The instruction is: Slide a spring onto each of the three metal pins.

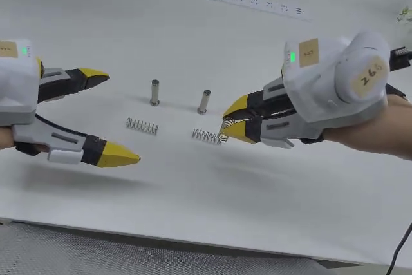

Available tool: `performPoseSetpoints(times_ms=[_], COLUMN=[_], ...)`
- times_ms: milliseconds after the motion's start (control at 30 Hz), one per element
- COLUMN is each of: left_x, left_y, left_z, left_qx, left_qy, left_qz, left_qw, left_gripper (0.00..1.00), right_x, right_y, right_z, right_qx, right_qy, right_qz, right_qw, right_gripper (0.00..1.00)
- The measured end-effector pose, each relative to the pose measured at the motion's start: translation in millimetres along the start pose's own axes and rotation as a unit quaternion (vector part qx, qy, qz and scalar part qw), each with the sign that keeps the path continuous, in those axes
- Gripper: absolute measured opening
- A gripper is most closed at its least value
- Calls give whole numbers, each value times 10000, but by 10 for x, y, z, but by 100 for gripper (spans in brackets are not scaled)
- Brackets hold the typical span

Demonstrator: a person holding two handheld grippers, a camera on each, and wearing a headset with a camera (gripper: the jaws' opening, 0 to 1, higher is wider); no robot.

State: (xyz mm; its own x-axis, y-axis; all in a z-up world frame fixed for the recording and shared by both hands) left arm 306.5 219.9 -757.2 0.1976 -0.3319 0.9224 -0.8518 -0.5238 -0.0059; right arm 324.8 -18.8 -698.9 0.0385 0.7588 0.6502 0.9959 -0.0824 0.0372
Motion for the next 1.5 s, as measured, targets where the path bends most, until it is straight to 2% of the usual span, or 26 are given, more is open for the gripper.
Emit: performPoseSetpoints(times_ms=[400,667,833,1233,1500], left_x=[-15,-22,-19,-32,-47], left_y=[-24,-13,-19,-18,-18], left_z=[-44,-43,-50,-70,-81], left_qx=[123,156,177,217,238], left_qy=[29,39,42,46,51], left_qz=[-44,-59,-55,-93,-114], left_qw=[9999,9999,9998,9997,9996], left_gripper=[98,98,98,98,98], right_x=[-136,-216,-237,-245,-287], right_y=[163,478,638,902,962], right_z=[-158,-346,-414,-348,-331], right_qx=[-276,-692,-865,-995,-1020], right_qy=[32,105,133,129,143], right_qz=[299,753,900,1037,1188], right_qw=[9992,9947,9921,9895,9876], right_gripper=[7,7,7,7,7])
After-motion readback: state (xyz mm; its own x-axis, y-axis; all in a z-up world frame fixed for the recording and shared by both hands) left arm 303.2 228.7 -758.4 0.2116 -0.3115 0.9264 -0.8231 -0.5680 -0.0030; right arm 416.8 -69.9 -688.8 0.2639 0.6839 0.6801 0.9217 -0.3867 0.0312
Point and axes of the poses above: the centre of the closed fingertips' face, and the gripper's own axes: z roughly forward along the fingers, y roughly to its right, x roughly out of its top, the point moved 8 cm from there along -z, roughly backward along the fingers, and after that the axes turned 9 degrees about z, right-handed, at the moved point
